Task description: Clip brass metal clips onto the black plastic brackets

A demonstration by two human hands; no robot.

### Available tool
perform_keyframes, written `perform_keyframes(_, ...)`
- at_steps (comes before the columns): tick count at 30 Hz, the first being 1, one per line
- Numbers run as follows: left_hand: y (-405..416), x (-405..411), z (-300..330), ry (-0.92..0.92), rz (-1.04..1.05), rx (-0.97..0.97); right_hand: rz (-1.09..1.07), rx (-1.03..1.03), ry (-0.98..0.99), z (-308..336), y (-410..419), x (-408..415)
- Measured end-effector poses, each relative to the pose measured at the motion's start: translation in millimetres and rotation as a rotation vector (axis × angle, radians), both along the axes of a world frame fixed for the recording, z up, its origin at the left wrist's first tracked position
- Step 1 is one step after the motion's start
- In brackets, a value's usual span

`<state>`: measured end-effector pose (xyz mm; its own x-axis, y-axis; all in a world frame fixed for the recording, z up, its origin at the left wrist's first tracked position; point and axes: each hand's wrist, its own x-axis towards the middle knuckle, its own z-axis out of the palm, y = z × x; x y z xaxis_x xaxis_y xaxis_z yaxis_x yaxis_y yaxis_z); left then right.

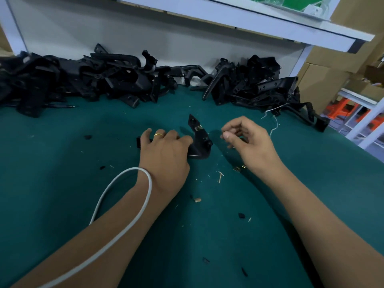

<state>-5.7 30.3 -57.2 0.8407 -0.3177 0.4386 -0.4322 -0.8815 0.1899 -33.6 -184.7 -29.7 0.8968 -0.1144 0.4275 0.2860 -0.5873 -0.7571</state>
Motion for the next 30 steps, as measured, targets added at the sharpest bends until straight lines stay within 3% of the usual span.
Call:
perform_keyframes(11, -2.1, 0.5, 0.8, 0.002, -0.048, -0.015, -0.021, 0.136, -0.033, -5.9, 14.6, 3.3)
perform_keyframes(19, -1.6, 0.1, 1.0, 0.009, -0.06, -0.013, -0.141, -0.245, -0.019, -4.3, 9.2, 0.7)
perform_keyframes(30, -1.9, 1.0, 0.1, 0.008, -0.07, -0.028, -0.111, -0.394, -0.057, -5.8, 7.1, 3.8)
